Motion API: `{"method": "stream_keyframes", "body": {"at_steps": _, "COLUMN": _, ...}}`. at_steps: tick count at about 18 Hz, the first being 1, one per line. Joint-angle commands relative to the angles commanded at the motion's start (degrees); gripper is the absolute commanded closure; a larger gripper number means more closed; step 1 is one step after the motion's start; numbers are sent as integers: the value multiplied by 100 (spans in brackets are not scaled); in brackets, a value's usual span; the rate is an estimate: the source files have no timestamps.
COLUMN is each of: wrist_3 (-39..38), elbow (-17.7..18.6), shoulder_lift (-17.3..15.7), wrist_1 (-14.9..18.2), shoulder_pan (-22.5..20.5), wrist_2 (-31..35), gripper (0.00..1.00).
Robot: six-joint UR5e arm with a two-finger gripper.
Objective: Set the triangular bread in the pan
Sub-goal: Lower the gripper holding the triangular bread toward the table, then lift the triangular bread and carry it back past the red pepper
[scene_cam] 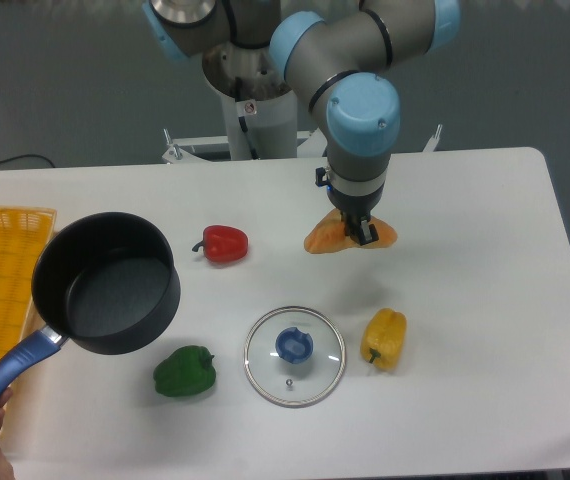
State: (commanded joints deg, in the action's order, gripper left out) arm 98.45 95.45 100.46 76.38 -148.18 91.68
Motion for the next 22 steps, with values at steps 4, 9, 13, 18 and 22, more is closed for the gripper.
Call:
{"method": "stream_keyframes", "body": {"at_steps": 4, "wrist_3": -342, "elbow": -105, "shoulder_lift": -79, "wrist_1": 70, "shoulder_pan": 35, "wrist_2": -18, "gripper": 79}}
{"method": "stream_keyframes", "body": {"at_steps": 9, "wrist_3": -983, "elbow": -149, "shoulder_lift": -255, "wrist_1": 299, "shoulder_pan": 280, "wrist_2": -210, "gripper": 79}}
{"method": "stream_keyframes", "body": {"at_steps": 13, "wrist_3": -1451, "elbow": -167, "shoulder_lift": -404, "wrist_1": 386, "shoulder_pan": 351, "wrist_2": -818, "gripper": 79}}
{"method": "stream_keyframes", "body": {"at_steps": 18, "wrist_3": -2066, "elbow": -351, "shoulder_lift": -535, "wrist_1": 518, "shoulder_pan": 562, "wrist_2": -1003, "gripper": 79}}
{"method": "stream_keyframes", "body": {"at_steps": 22, "wrist_3": -2092, "elbow": -413, "shoulder_lift": -913, "wrist_1": 729, "shoulder_pan": 589, "wrist_2": -1003, "gripper": 79}}
